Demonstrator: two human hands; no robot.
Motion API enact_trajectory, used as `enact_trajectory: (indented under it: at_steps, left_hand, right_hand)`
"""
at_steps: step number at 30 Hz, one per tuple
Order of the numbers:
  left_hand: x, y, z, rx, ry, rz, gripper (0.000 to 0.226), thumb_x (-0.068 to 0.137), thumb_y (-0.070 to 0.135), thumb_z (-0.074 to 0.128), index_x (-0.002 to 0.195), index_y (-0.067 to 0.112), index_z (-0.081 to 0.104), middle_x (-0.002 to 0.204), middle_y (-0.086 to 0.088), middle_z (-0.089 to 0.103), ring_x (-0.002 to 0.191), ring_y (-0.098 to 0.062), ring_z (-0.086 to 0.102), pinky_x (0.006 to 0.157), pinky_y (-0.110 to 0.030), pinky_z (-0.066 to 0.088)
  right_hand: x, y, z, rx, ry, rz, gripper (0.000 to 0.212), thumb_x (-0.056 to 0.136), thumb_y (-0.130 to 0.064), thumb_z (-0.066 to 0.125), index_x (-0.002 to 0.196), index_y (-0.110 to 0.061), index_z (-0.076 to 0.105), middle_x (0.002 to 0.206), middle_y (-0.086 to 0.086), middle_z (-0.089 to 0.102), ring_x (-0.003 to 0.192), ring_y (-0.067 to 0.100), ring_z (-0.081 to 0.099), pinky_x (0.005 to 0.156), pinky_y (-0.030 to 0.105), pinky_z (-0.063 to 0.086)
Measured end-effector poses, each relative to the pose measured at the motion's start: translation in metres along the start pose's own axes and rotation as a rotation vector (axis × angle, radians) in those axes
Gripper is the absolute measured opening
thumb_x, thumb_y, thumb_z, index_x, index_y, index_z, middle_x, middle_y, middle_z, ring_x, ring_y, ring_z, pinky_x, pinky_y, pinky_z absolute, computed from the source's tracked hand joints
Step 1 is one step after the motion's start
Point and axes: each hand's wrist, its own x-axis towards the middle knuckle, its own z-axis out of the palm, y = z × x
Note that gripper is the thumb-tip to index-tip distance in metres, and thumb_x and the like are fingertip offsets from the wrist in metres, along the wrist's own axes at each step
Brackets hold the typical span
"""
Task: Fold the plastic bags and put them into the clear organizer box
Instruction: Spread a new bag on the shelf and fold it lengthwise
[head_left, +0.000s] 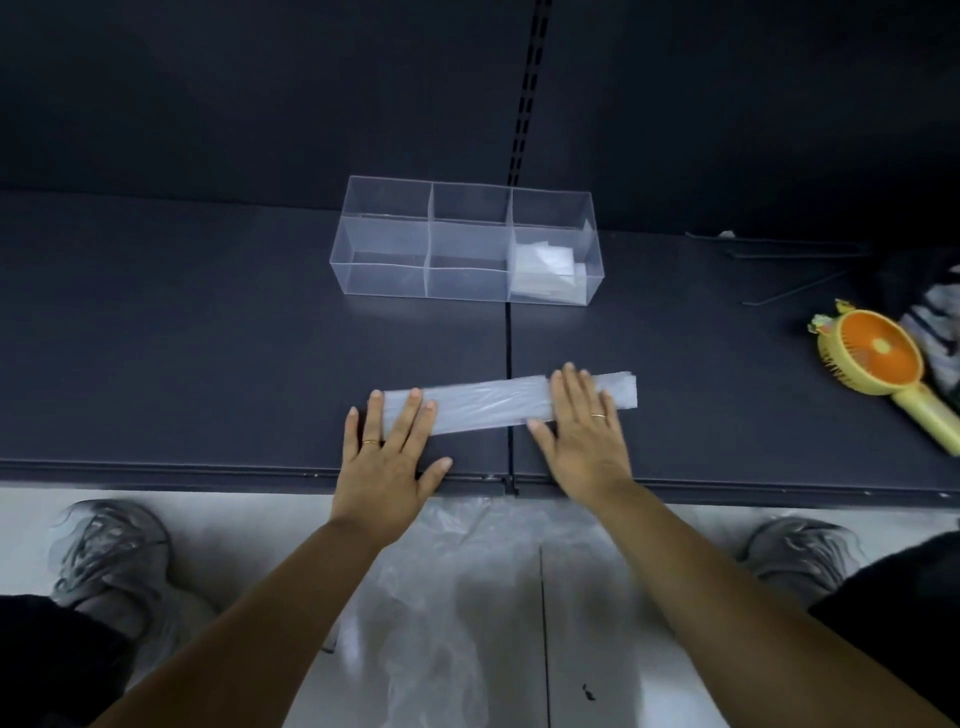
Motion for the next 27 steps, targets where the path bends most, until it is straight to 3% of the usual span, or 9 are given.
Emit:
enact_trajectory:
  at_steps: [2,5,8,10,15,19,23,25,27]
  left_hand:
    - [0.0,-0.001,0.002,0.011,0.004,-0.002,0.077,0.085,0.064,-0.019,0.15,0.026,-0.006,0.161,0.003,0.002,0.147,-0.036,-0.003,0.118,-0.053,-0.002]
    - [0.001,-0.001,0.005,0.024,0.008,-0.007,0.078,0.085,0.064,-0.021,0.15,0.026,-0.005,0.162,0.002,0.004,0.147,-0.036,-0.001,0.118,-0.053,0.0]
    - [0.001,-0.001,0.005,0.026,-0.004,-0.007,0.077,0.084,0.065,-0.022,0.15,0.027,-0.006,0.161,0.002,0.004,0.147,-0.036,-0.001,0.118,-0.053,-0.001]
    - [0.001,-0.002,0.006,0.025,-0.011,-0.01,0.076,0.084,0.065,-0.021,0.149,0.027,-0.008,0.162,0.002,0.003,0.147,-0.035,-0.002,0.118,-0.053,-0.001]
    - [0.005,-0.005,0.0,0.01,0.007,0.025,0.084,0.085,0.069,-0.014,0.152,0.025,0.009,0.16,0.001,0.013,0.147,-0.035,0.006,0.117,-0.056,0.0]
    - [0.007,0.002,-0.009,-0.052,0.051,0.024,0.083,0.089,0.068,0.005,0.151,0.017,0.025,0.161,0.0,0.012,0.148,-0.027,0.0,0.116,-0.047,-0.015]
    - [0.005,0.053,-0.018,-0.231,0.07,0.134,0.085,0.09,0.064,0.036,0.154,0.018,0.001,0.161,-0.001,-0.008,0.145,-0.015,-0.018,0.11,-0.029,-0.027]
    - [0.001,0.097,-0.022,-0.346,0.079,0.198,0.095,0.087,0.066,0.043,0.152,0.019,-0.009,0.159,0.001,-0.015,0.145,-0.014,-0.02,0.111,-0.027,-0.023]
    - [-0.002,0.141,-0.031,-0.502,0.096,0.211,0.1,0.085,0.06,0.054,0.153,0.018,-0.006,0.16,0.002,-0.01,0.146,-0.013,-0.015,0.115,-0.027,-0.015]
  right_hand:
    - [-0.003,0.034,-0.006,0.026,0.034,0.086,0.066,0.1,-0.05,0.021,0.154,-0.017,0.001,0.161,0.0,-0.005,0.148,0.016,-0.007,0.118,0.035,-0.01]
    - [0.004,0.064,-0.021,0.222,0.125,0.155,0.051,0.102,-0.034,0.034,0.15,-0.018,0.027,0.159,0.0,0.019,0.146,0.018,0.014,0.118,0.036,0.005]
    - [0.021,0.076,-0.04,0.4,0.173,0.238,0.034,0.096,-0.025,0.052,0.129,-0.018,0.056,0.139,0.004,0.043,0.129,0.027,0.036,0.106,0.039,0.024]
    - [0.03,0.078,-0.048,0.374,0.148,0.244,0.023,0.091,-0.027,0.06,0.112,-0.02,0.063,0.122,0.005,0.048,0.118,0.026,0.04,0.099,0.037,0.028]
    - [0.031,0.074,-0.053,0.376,0.116,0.179,0.008,0.088,-0.021,0.066,0.084,-0.014,0.066,0.105,0.0,0.049,0.099,0.018,0.046,0.09,0.028,0.035]
    - [0.007,0.073,-0.064,0.817,-0.01,0.275,0.017,0.083,-0.003,0.067,0.072,-0.013,0.06,0.072,0.004,0.063,0.064,0.015,0.057,0.06,0.021,0.047]
    - [-0.02,0.078,-0.082,1.04,-0.233,0.322,0.013,0.084,0.004,0.064,0.089,-0.006,0.058,0.064,0.007,0.061,0.052,0.011,0.054,0.051,0.02,0.045]
    - [-0.029,0.08,-0.096,1.091,-0.356,0.349,0.014,0.084,0.001,0.065,0.092,-0.009,0.058,0.064,0.006,0.06,0.051,0.008,0.053,0.054,0.021,0.046]
    - [-0.036,0.079,-0.112,1.138,-0.503,0.346,0.015,0.085,0.0,0.064,0.092,-0.011,0.057,0.061,0.003,0.058,0.052,0.008,0.054,0.055,0.021,0.046]
